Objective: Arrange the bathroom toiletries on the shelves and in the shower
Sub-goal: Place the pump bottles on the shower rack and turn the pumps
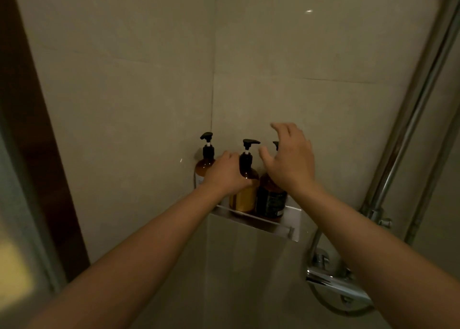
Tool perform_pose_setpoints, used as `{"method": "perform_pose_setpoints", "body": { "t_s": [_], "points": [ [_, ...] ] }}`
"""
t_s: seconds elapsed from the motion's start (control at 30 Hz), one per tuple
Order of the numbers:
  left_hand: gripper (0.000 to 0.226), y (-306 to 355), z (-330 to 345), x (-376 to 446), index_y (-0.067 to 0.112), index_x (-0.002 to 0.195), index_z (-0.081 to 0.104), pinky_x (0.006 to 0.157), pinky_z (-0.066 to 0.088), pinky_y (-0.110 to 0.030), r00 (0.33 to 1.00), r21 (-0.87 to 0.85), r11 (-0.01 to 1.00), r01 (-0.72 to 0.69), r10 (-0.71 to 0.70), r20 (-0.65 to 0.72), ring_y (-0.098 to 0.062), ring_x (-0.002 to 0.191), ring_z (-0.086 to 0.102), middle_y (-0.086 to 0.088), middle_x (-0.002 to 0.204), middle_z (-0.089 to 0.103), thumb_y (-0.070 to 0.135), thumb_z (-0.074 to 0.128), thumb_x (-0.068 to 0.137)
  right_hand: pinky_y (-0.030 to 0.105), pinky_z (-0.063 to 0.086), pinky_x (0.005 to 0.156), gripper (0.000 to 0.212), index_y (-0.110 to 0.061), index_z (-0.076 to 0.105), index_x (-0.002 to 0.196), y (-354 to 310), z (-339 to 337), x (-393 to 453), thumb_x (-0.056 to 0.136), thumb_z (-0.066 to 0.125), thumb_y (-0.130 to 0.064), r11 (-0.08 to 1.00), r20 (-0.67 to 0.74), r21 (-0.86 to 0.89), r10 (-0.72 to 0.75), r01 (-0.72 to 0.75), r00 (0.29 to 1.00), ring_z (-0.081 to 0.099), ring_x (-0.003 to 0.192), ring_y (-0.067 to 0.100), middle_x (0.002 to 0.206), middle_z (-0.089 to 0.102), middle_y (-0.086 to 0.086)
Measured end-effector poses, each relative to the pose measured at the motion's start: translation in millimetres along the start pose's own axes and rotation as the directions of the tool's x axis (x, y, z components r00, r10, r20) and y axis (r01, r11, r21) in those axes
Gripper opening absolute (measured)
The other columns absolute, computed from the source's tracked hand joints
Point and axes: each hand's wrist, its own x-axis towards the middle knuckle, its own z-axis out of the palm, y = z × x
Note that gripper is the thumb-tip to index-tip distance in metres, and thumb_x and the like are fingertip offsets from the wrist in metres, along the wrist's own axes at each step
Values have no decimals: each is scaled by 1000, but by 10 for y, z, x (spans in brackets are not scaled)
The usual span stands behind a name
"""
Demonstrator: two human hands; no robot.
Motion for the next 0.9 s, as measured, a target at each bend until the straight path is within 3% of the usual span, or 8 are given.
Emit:
{"method": "perform_pose_setpoints", "body": {
  "t_s": [0.07, 0.13, 0.23, 0.43, 0.57, 0.7, 0.9],
  "points": [
    [58, 4, -23, 14, 20, 104, 59, 66, 51, -35, 999, -12, 999, -31, 31, 26, -18, 88, 55, -2, 101, 55, 61, 73, 65, 39, 42, 92, 53, -16, 53, 134, -119, -9, 128, 86, 64, -34, 995, -21, -40, -94, 93, 995, 52, 112, 24, 125, 58, 6],
    [44, -1, -55, 26, 24, 89, 59, 56, 43, -31, 995, -40, 996, -80, 83, 61, -18, 79, 56, -1, 89, 58, 57, 73, 65, 40, 38, 95, 48, -20, 55, 135, -172, 21, 237, 89, 62, -31, 987, 82, -76, -138, 144, 987, 53, 112, 27, 124, 61, 5],
    [29, -27, -121, 55, 25, 78, 60, 54, 42, -29, 984, -78, 990, -120, 129, 120, -17, 71, 59, 1, 77, 61, 46, 77, 69, 40, 36, 95, 39, -27, 60, 132, -165, 98, 375, 94, 58, -26, 974, 274, -102, -167, 201, 947, 55, 110, 28, 122, 64, 3],
    [25, -118, -150, 92, 22, 78, 61, 52, 40, -27, 983, -128, 988, -88, 107, 147, -16, 69, 61, 0, 76, 62, 41, 77, 73, 38, 44, 81, 28, -28, 71, 117, -190, 178, 473, 94, 57, -27, 973, 338, -117, -151, 200, 929, 62, 94, 23, 101, 74, -2],
    [29, -119, -114, 125, 21, 84, 61, 55, 47, -31, 990, -91, 993, -78, 88, 110, -16, 72, 60, 0, 81, 61, 42, 77, 73, 39, 47, 84, 28, -28, 70, 119, -224, 198, 509, 95, 56, -27, 974, 348, -133, -130, 186, 928, 62, 95, 21, 101, 74, -3],
    [22, -194, -178, 200, 22, 75, 58, 50, 35, -26, 973, -126, 990, -69, 95, 211, -13, 65, 57, 1, 72, 59, 36, 75, 76, 38, 46, 85, 27, -28, 70, 119, -238, 211, 528, 95, 56, -29, 975, 364, -132, -120, 179, 924, 62, 96, 21, 102, 74, -2],
    [21, -261, -99, 204, 25, 82, 58, 51, 35, -25, 978, -147, 986, -85, 111, 179, -11, 68, 58, 2, 76, 60, 37, 74, 76, 36, 46, 86, 27, -26, 69, 120, -297, 249, 542, 95, 57, -27, 978, 367, -136, -99, 159, 925, 62, 97, 22, 103, 73, -1]
  ]
}}
